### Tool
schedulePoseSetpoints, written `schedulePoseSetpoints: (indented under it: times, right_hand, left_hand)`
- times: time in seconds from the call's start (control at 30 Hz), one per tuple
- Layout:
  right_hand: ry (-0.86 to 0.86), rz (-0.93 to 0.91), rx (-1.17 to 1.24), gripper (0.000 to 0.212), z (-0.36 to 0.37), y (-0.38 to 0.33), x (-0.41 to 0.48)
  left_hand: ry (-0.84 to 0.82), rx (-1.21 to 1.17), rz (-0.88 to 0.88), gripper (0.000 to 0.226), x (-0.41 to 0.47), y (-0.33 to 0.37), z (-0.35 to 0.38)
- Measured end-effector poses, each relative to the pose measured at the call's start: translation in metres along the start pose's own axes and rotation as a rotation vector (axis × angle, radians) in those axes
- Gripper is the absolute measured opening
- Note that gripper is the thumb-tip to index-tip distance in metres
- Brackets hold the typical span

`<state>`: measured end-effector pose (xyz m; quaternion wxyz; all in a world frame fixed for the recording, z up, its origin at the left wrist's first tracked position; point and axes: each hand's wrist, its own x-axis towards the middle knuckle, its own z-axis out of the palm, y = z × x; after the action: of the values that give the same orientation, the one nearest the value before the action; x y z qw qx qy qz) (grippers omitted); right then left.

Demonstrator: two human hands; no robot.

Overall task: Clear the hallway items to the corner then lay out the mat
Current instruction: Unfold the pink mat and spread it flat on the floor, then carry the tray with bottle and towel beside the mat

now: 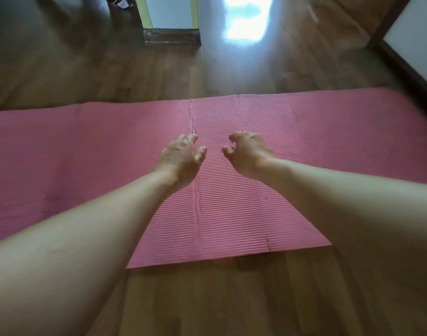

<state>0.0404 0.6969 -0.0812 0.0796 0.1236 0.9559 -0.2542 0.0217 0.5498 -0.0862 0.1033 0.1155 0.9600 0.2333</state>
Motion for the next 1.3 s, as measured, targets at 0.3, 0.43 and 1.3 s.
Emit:
schedulePoseSetpoints:
  times: [0.3,0.43,1.3]
  right_hand:
    - [-0.007,0.078,0.175,0.035,-0.101,-0.096,-0.037]
    - [-0.009,0.079,0.185,0.037,-0.158,-0.138,-0.048]
    - [0.329,0.083,0.513,0.032,-0.445,-0.445,-0.217]
  left_hand:
    - [0.033,-0.194,-0.065,0.043,-0.021,0.037,-0.125]
    - [0.020,-0.210,-0.083,0.043,-0.029,0.058,-0.188]
    - [0.183,-0.338,0.239,0.038,-0.165,0.142,-0.618]
